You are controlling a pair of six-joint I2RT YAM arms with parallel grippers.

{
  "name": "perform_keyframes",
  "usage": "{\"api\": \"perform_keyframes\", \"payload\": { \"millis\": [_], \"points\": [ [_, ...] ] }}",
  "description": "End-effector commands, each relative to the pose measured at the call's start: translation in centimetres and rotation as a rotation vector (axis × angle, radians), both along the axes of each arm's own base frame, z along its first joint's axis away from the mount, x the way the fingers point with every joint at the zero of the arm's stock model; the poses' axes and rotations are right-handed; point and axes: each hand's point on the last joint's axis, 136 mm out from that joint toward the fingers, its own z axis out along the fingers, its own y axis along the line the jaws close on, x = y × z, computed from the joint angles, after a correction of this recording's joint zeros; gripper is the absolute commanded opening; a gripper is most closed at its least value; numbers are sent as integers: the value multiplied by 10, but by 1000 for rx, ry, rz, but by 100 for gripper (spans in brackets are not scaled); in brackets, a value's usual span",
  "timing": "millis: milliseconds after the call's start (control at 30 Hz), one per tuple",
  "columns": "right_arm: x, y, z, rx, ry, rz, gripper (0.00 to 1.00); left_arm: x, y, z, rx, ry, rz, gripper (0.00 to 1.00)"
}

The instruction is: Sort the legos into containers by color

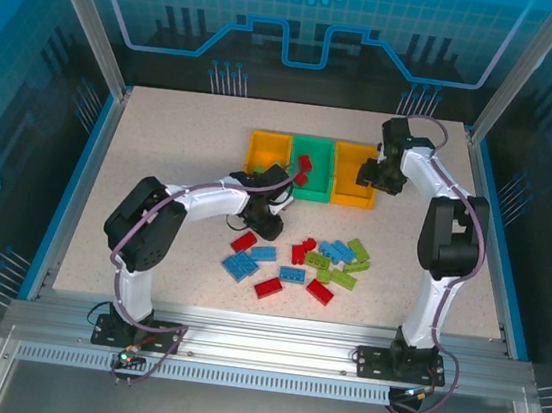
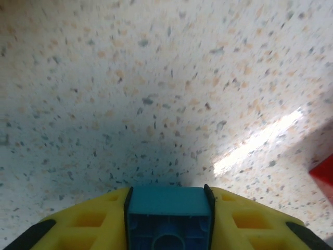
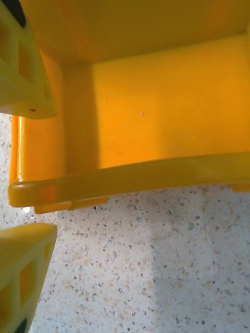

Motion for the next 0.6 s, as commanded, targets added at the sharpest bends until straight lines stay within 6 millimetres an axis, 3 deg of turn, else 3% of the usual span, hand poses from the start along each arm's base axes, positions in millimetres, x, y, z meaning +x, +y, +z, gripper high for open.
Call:
{"api": "perform_keyframes", "payload": {
  "millis": [0, 200, 333, 567],
  "points": [
    [4, -2, -10, -41, 16, 30, 45, 12, -10, 22, -41, -37, 29, 33],
    [5, -3, -19, -75, 17, 72, 23, 30, -32, 57, -143, -92, 40, 32],
    [-1, 10, -21, -85, 4, 132, 12, 41, -49, 81, -230, -118, 49, 32],
    [-22, 36, -29, -93, 19, 196, 9, 66, -79, 115, -355, -161, 70, 34]
  ]
}}
